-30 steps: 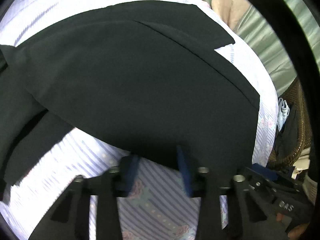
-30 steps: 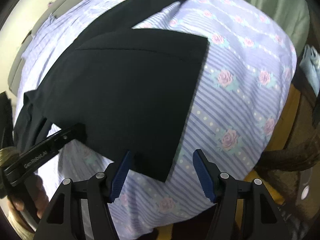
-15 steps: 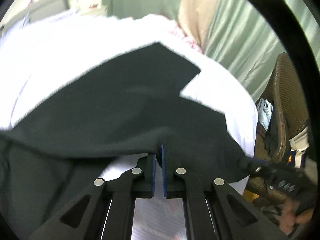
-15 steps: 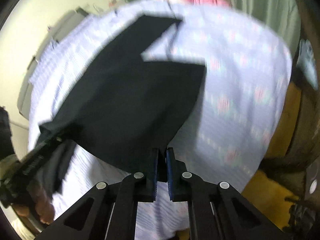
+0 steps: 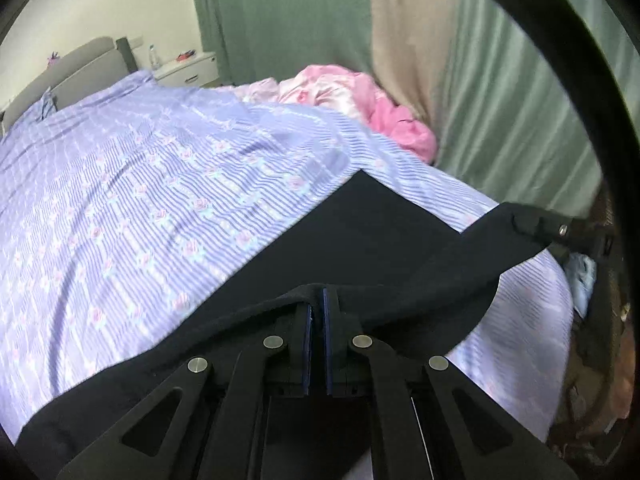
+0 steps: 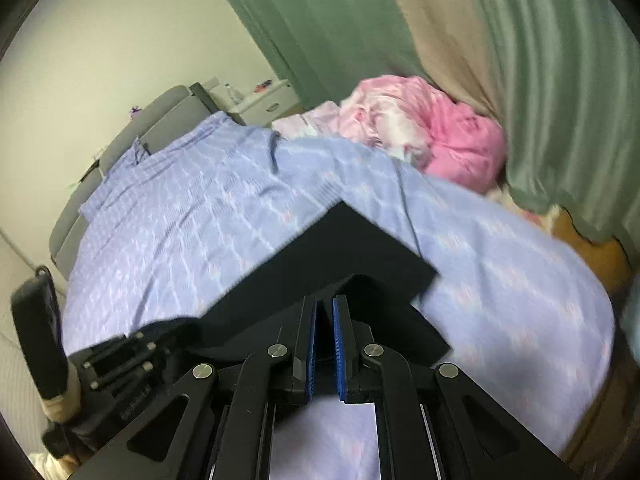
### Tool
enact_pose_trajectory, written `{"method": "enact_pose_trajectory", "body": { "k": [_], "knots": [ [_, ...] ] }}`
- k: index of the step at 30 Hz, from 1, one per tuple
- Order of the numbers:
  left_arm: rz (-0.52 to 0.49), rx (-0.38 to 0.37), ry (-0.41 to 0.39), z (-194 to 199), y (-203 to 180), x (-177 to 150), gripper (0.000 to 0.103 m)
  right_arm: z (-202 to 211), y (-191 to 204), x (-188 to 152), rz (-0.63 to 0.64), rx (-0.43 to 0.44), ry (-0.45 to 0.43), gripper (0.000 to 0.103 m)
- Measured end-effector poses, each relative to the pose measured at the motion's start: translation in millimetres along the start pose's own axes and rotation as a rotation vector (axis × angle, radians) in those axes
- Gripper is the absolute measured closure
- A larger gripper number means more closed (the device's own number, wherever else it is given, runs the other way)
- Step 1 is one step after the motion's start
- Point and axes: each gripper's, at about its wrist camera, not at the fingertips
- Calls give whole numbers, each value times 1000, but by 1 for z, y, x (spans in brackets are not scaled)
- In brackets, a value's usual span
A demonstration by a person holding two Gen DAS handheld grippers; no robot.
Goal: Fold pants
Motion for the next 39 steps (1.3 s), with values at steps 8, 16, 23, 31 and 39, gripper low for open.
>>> {"method": "enact_pose_trajectory", "body": {
  "k": [8,16,23,31,39],
  "knots": [
    [69,92,93,-58,24,35,95,-55,-12,56,72,-19,50,69],
    [71,128,150,-77,18,51,90,-60,-43,46,26,-42,82,57],
    [4,77,282,-104,10,51,62,-79,-61,14,-50,-18,172,57],
    [-26,117,247,-94,-4,71,32,-85,-68,6,-129,10,193,57],
    [50,-61,343,-119,-6,89,10,-94,-73,7,-182,26,208,57]
  ]
}}
Point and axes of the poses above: each gripper's, at about its wrist camera, not at the fingertips, and z roughly against the way its jaws point, y to its left, x to its top, and after that the axes turned 4 degrees about -x, right-handed
